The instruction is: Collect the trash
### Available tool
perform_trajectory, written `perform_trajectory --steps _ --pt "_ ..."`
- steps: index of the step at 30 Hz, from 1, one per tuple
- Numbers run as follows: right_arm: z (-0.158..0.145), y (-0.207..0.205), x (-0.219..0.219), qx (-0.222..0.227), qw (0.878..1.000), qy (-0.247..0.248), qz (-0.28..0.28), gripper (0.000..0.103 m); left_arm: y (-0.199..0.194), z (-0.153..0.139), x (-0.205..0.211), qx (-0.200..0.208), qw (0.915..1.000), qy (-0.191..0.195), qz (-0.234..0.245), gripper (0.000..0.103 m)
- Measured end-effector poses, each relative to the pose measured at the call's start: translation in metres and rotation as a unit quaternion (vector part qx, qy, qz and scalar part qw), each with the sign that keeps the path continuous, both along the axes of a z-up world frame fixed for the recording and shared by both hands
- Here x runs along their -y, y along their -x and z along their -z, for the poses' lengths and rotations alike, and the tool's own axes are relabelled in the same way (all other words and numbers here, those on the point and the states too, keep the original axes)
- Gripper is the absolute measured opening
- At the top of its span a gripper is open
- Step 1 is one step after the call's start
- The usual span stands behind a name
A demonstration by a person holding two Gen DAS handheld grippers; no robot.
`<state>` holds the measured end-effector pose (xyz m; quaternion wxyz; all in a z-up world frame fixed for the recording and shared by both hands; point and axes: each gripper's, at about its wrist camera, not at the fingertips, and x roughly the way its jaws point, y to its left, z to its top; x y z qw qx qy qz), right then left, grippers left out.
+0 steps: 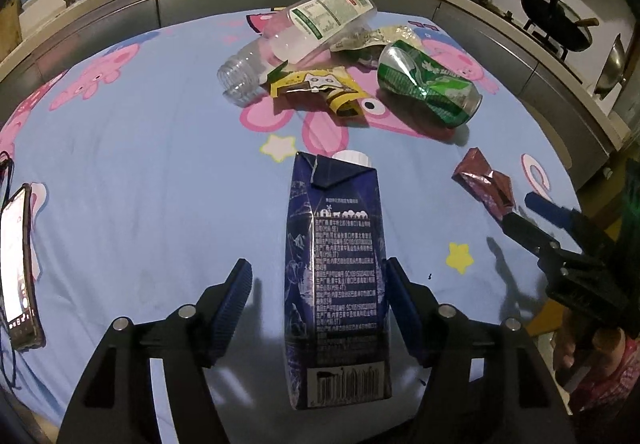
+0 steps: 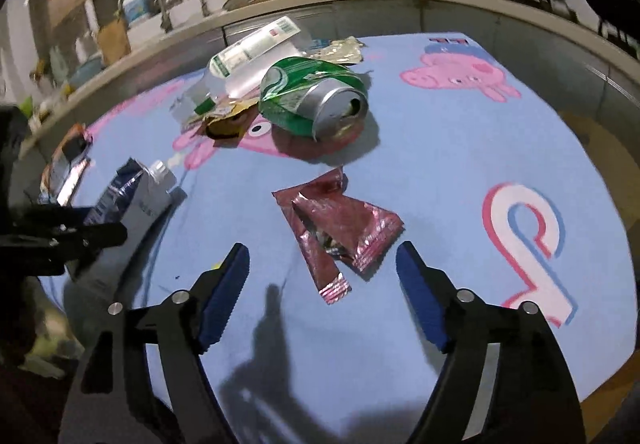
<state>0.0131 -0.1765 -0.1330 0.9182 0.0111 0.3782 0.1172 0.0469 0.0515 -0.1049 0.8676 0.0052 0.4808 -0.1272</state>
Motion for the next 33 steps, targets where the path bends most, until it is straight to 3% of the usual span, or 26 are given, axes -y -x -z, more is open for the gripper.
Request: perform_trajectory --steps 5,7,10,12,14,16,17,20,25,33 --pt "0.001 -0.011 -0.020 0.027 0.993 0.107 -0.041 0.080 -0.003 0.005 0.005 -0.003 0.9999 -0.013 0.005 0.063" --pt "0.003 -0.016 -0.022 0.028 0.990 0.126 -0.052 0.080 -0.004 0.006 0.007 -0.006 0.9998 -0.007 0.015 0.052" --pt "0.009 -0.025 -0.016 0.014 0.989 0.134 -0.067 0.079 -0.003 0.007 0.011 0.008 0.9994 -0.025 0.024 0.051" --pt "0.010 -0.028 -0.004 -0.003 0.993 0.084 -0.086 0.065 -0.005 0.006 0.010 0.002 0.9995 -0.013 0.030 0.050" --pt "0.009 -0.026 0.004 0.002 0.995 0.073 -0.073 0.022 -0.006 0.003 0.010 -0.012 0.9987 0.023 0.043 0.049" --pt "0.007 -0.025 0.018 -0.016 0.997 0.022 -0.072 0.005 -0.005 -0.002 0.015 -0.014 0.9973 0.042 0.058 0.049" --pt "0.005 -0.024 0.028 -0.020 0.998 -0.017 -0.064 0.001 -0.006 -0.006 0.021 -0.016 0.9960 0.052 0.071 0.049" --pt "0.002 -0.018 0.055 -0.017 0.998 -0.059 -0.028 0.001 -0.012 -0.016 0.045 -0.019 0.9906 0.074 0.113 0.049" --pt "-0.006 -0.012 0.097 -0.001 0.995 -0.102 0.023 0.001 -0.024 -0.025 0.101 -0.025 0.9811 0.075 0.177 0.049" --pt "-0.023 -0.011 0.180 0.043 0.987 -0.107 0.115 0.001 -0.061 -0.048 0.230 -0.012 0.9590 0.066 0.275 0.049"
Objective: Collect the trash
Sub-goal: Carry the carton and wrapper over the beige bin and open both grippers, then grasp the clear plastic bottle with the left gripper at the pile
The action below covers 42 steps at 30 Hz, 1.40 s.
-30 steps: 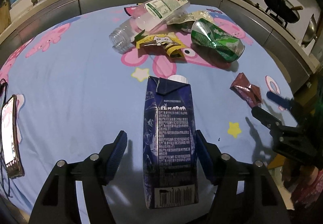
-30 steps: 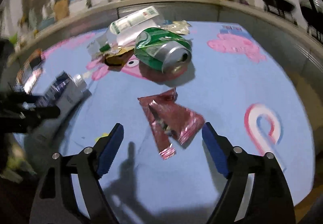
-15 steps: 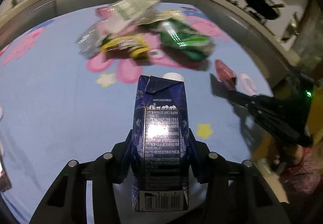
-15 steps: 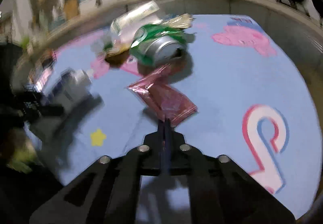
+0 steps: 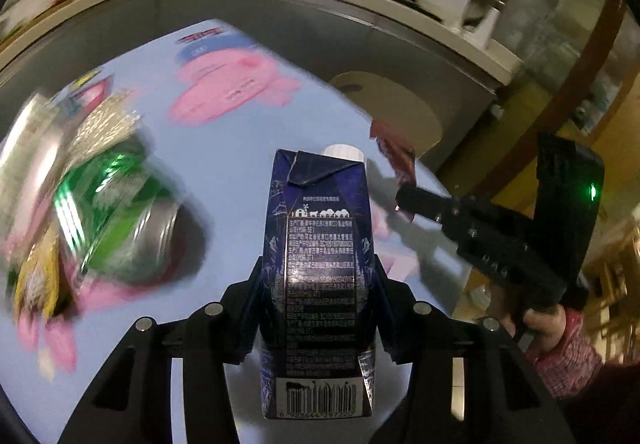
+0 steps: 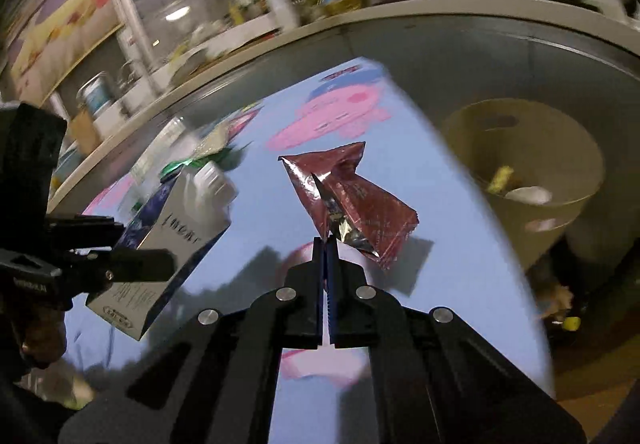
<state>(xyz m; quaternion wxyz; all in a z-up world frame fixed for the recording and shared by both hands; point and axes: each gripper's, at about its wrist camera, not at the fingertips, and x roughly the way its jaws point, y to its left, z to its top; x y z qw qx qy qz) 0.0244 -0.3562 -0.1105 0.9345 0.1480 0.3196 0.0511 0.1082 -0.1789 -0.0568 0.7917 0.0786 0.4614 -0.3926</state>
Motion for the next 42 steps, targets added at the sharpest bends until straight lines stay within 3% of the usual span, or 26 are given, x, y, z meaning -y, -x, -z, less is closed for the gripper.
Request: perform_trajectory --steps 7,13,14,15,16,17,18,21,27,34,42 --pt "0.002 -0.016 0.096 -0.005 0.996 -0.012 0.086 0.001 -0.050 -0.010 0.125 -0.014 0.9981 0.015 0.058 0.049" --pt "0.014 -0.034 0.146 -0.014 0.993 -0.023 0.115 0.004 -0.080 -0.001 0.206 -0.014 0.9968 0.003 0.079 0.050" --pt "0.017 -0.037 0.150 -0.014 0.993 -0.024 0.114 0.008 -0.085 0.002 0.216 -0.011 0.9967 0.000 0.081 0.049" --pt "0.021 -0.043 0.154 -0.016 0.993 -0.025 0.115 0.015 -0.088 0.004 0.224 -0.004 0.9970 -0.007 0.077 0.056" --pt "0.024 -0.047 0.155 -0.018 0.993 -0.028 0.118 0.044 -0.090 0.006 0.228 0.003 0.9975 -0.015 0.069 0.066" --pt "0.026 -0.049 0.158 -0.016 0.991 -0.032 0.126 0.062 -0.094 0.007 0.231 0.013 0.9982 -0.021 0.056 0.067" --pt "0.027 -0.047 0.159 -0.010 0.990 -0.035 0.137 0.062 -0.096 0.007 0.231 0.014 0.9986 -0.020 0.047 0.067" --pt "0.023 -0.037 0.160 0.008 0.988 -0.048 0.150 0.061 -0.098 -0.002 0.213 0.000 0.9995 0.007 0.031 0.067" --pt "0.015 -0.009 0.137 0.032 0.984 -0.094 0.146 0.061 -0.070 -0.020 0.131 0.033 0.9988 0.036 0.001 0.067" --pt "0.013 0.013 0.069 0.032 0.983 -0.140 0.112 0.061 -0.025 -0.027 0.034 0.107 0.9918 0.001 -0.071 0.067" --pt "-0.009 0.017 -0.016 0.020 0.992 -0.119 0.042 0.061 0.006 -0.033 -0.056 0.139 0.9777 -0.022 -0.155 0.067"
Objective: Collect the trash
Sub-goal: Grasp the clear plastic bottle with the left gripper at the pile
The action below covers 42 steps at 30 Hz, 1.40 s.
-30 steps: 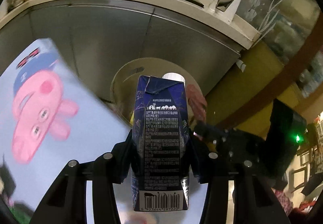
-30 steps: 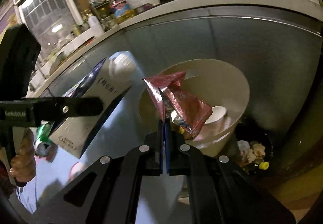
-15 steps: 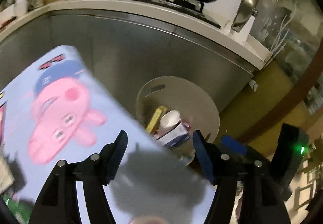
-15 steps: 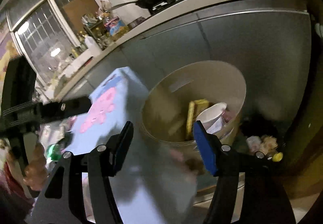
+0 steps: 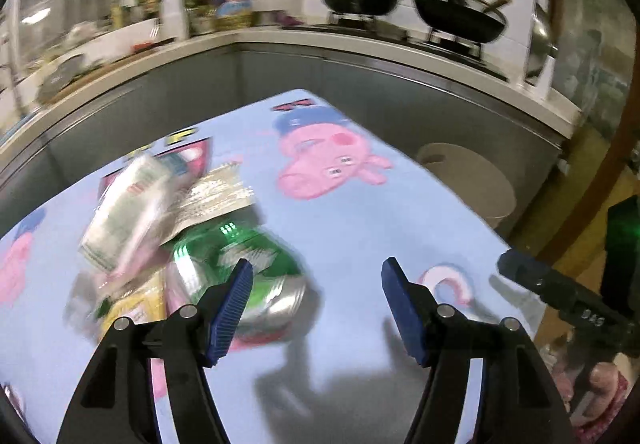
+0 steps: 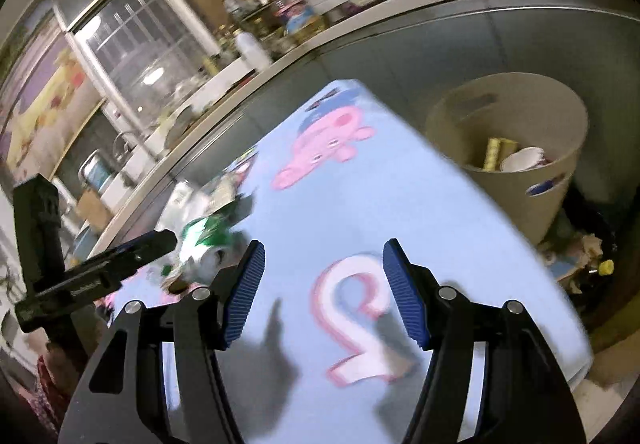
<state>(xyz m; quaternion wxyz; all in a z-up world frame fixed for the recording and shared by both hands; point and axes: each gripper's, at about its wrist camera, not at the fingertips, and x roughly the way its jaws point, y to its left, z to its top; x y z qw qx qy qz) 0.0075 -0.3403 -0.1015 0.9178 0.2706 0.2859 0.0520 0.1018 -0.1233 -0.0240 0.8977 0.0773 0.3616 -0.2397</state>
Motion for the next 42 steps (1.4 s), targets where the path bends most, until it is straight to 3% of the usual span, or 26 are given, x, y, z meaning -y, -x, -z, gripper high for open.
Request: perform_trajectory --steps 11,25,30,32,35,42 --pt "-0.022 -0.010 -0.085 -0.010 0.997 0.022 -0.079 0.061 0.020 0.004 -0.103 0.002 0.9942 0.018 -0.106 0.067" --pt "-0.039 -0.047 -0.149 -0.021 0.988 0.030 -0.149 0.061 0.011 0.030 -0.162 -0.021 0.9848 0.028 -0.170 0.067" --pt "-0.040 -0.065 -0.158 -0.031 0.988 0.015 -0.153 0.061 0.002 0.040 -0.178 -0.032 0.9825 0.032 -0.181 0.067" --pt "-0.041 -0.070 -0.160 -0.031 0.988 0.016 -0.151 0.061 -0.005 0.037 -0.185 -0.026 0.9825 0.035 -0.181 0.077" --pt "-0.042 -0.075 -0.160 -0.029 0.988 0.021 -0.149 0.061 -0.019 0.024 -0.190 0.002 0.9841 0.030 -0.175 0.081" --pt "-0.037 -0.083 -0.151 -0.034 0.990 0.016 -0.137 0.061 -0.078 0.011 -0.160 0.023 0.9938 -0.010 -0.109 0.089"
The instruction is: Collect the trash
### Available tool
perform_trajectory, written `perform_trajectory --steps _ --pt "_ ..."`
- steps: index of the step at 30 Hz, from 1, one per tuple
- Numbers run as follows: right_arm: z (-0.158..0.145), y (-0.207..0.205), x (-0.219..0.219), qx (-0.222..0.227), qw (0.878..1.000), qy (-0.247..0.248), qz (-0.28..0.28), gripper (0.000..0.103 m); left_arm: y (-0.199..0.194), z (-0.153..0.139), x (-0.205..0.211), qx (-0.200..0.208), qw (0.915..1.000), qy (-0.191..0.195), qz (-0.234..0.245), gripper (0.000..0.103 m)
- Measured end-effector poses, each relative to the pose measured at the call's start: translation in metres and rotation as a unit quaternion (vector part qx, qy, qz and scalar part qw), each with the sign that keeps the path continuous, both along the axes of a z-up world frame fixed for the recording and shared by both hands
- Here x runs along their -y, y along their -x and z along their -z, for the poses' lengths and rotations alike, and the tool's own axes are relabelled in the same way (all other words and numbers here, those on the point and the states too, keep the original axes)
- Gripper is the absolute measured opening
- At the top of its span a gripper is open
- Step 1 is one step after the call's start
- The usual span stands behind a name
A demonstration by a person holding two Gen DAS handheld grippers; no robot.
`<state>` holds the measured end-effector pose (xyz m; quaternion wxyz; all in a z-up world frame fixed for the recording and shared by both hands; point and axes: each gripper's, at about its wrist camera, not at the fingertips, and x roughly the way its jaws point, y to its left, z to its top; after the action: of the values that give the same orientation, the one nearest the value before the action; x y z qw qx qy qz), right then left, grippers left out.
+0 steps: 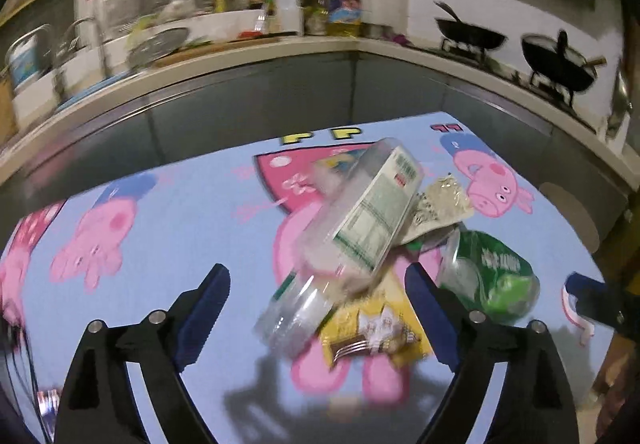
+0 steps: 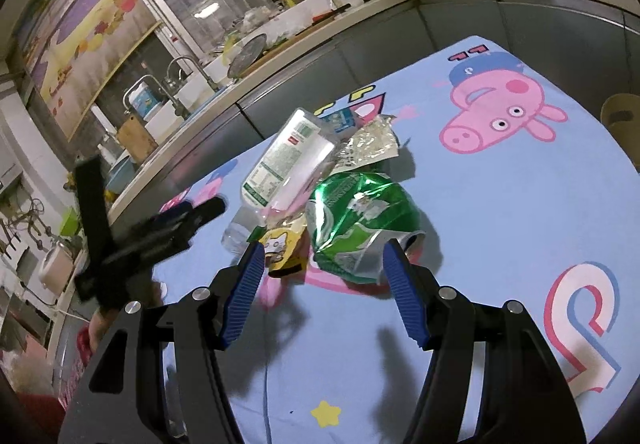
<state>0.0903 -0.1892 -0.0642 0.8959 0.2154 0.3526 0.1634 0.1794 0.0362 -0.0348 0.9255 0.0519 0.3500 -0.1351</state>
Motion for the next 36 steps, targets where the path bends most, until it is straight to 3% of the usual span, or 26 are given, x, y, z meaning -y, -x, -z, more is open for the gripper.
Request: perform_trajectory --steps 6,8,12,16,21,27,31,36 --pt "0.002 -0.001 0.017 -0.006 1.000 -0.007 0.016 0.061 -0.055 0.026 0.044 -0.044 0.9952 -0.077 0.041 0.092" --pt "0.002 -0.001 0.022 -0.005 1.000 -0.008 0.021 0.061 -0.068 0.033 0.049 -0.070 0.9932 -0.081 0.046 0.080" --pt "0.003 -0.003 0.026 -0.008 1.000 -0.011 0.024 0.061 -0.070 0.032 0.049 -0.076 0.9921 -0.086 0.052 0.071" --pt "0.002 -0.005 0.019 -0.005 1.000 -0.007 0.014 0.061 -0.056 0.023 0.024 -0.075 0.9951 -0.053 0.036 0.062" --pt "0.001 -0.010 0.009 -0.002 1.000 -0.003 0.002 0.061 -0.018 0.006 -0.027 -0.062 0.9980 0.006 0.010 0.060" --pt "-0.012 -0.061 0.021 -0.005 1.000 -0.010 0.002 0.059 0.037 -0.002 -0.081 -0.066 0.9945 0.080 -0.013 0.059" --pt "0.013 -0.130 0.047 -0.079 0.993 -0.088 0.015 0.057 0.061 0.010 -0.096 -0.093 0.9893 0.110 -0.024 0.059" --pt "0.052 -0.176 0.049 -0.154 0.977 -0.149 0.012 0.056 0.073 0.028 -0.089 -0.116 0.9862 0.114 -0.030 0.059"
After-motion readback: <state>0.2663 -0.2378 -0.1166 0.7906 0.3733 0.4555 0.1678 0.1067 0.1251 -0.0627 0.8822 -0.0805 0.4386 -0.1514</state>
